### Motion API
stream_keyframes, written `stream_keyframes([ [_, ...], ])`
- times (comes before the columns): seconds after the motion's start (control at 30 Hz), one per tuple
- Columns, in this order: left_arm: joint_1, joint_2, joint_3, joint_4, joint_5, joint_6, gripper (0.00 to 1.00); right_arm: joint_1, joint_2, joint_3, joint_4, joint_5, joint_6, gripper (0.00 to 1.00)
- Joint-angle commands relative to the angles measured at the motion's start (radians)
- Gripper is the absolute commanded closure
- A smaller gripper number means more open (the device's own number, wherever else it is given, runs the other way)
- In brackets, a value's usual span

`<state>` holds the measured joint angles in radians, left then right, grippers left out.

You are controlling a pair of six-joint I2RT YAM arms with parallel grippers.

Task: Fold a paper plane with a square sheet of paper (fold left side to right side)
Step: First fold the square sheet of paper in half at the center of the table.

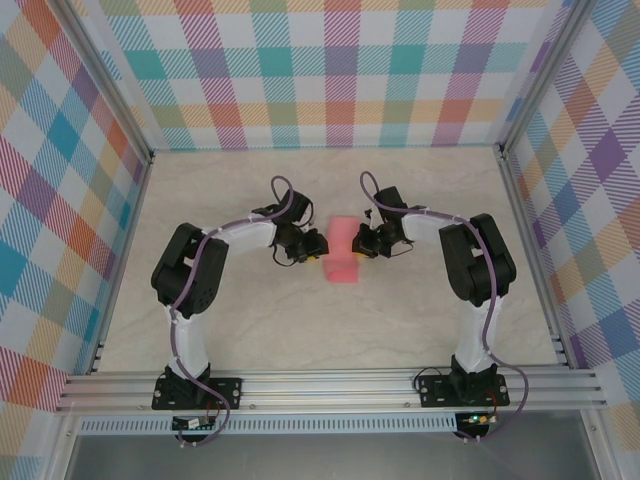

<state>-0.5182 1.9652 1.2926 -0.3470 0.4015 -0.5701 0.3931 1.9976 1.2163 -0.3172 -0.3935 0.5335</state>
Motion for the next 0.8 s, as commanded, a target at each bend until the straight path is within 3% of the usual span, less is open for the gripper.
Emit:
stream_keyframes([
  [0.0, -0.001, -0.055, -0.003, 0.033, 0.073, 0.025, 0.72, 0.016, 0.064, -0.018, -0.101, 0.077, -0.026, 0.94],
  [0.23, -0.037, 0.074, 0.135, 0.052, 0.140, 0.024, 0.76, 0.021, 0.068, -0.011, -0.110, 0.085, -0.028, 0.94],
  [0.47, -0.037, 0.196, 0.254, -0.017, 0.093, 0.060, 0.76, 0.023, 0.073, -0.007, -0.118, 0.090, -0.030, 0.94],
  [0.77, -0.004, 0.236, 0.251, -0.059, 0.032, 0.082, 0.75, 0.023, 0.073, -0.011, -0.131, 0.104, -0.036, 0.94],
])
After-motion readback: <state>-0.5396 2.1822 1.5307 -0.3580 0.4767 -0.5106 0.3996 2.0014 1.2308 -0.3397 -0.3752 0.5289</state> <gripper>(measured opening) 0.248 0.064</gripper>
